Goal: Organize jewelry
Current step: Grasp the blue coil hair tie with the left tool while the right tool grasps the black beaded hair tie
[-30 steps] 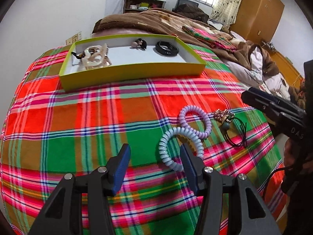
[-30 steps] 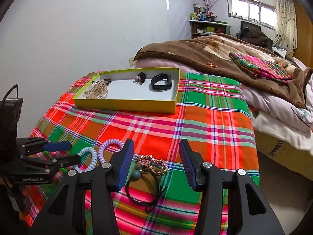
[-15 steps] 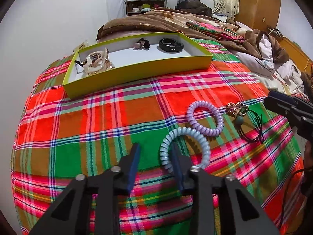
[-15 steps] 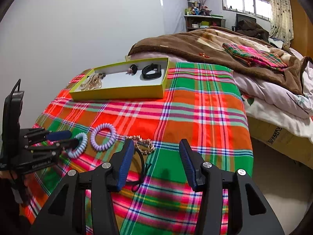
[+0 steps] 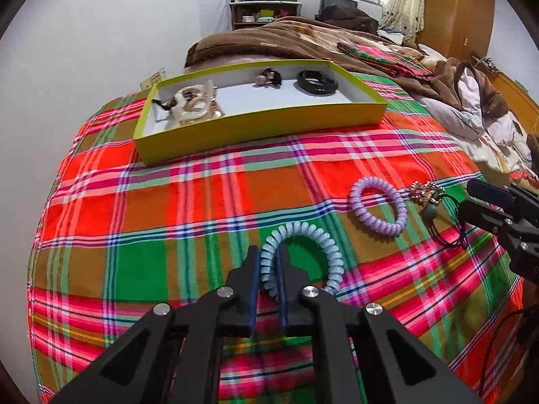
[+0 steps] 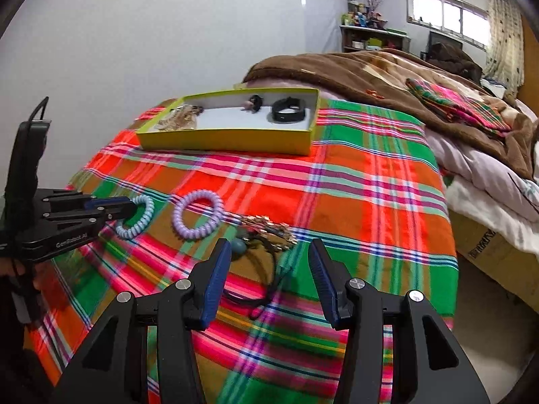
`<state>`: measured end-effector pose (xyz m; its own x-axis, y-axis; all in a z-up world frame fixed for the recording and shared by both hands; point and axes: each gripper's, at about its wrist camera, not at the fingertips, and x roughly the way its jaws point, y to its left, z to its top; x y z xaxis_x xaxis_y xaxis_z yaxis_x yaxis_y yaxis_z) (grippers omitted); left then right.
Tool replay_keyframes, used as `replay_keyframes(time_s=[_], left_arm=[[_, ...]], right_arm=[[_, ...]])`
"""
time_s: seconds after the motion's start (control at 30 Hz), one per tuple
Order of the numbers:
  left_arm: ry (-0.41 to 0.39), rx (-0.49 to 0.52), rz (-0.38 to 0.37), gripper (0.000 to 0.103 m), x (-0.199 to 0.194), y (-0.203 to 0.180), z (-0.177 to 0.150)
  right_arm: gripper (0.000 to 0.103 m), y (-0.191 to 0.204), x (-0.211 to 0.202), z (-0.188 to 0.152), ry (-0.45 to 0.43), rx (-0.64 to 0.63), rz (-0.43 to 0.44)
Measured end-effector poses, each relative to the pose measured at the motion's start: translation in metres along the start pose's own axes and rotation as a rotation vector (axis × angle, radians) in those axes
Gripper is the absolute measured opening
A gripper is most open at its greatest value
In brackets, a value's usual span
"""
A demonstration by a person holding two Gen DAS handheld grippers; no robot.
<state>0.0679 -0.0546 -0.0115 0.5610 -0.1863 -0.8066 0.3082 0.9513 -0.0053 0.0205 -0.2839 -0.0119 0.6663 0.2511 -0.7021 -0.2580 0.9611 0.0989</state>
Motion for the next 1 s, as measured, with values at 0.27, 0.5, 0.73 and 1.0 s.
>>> replay_keyframes(time_s=[0.27,0.5,0.73,1.0], left_arm=[[-0.007,-0.028,-0.004,0.01,-0.002,0.012,-0.005],[-0.016,-0.03,-0.018,0.011,0.0,0.013,-0.004],[-0.017,-0.035,-0.026,0.011,0.0,0.014,-0.003],[-0.017,-0.038,-0.029,0.01,-0.001,0.015,-0.003]], right_arm=[[0.049,0.016,0.017,0.008,0.034,-0.058,0.005],[0.043,0.023,0.03,0.01,0.077,-0.109,-0.01],[0.025,0.026,0.031,0.006,0.083,-0.125,-0.026],[0.013,0.028,0.029,0.004,0.082,-0.126,-0.027]])
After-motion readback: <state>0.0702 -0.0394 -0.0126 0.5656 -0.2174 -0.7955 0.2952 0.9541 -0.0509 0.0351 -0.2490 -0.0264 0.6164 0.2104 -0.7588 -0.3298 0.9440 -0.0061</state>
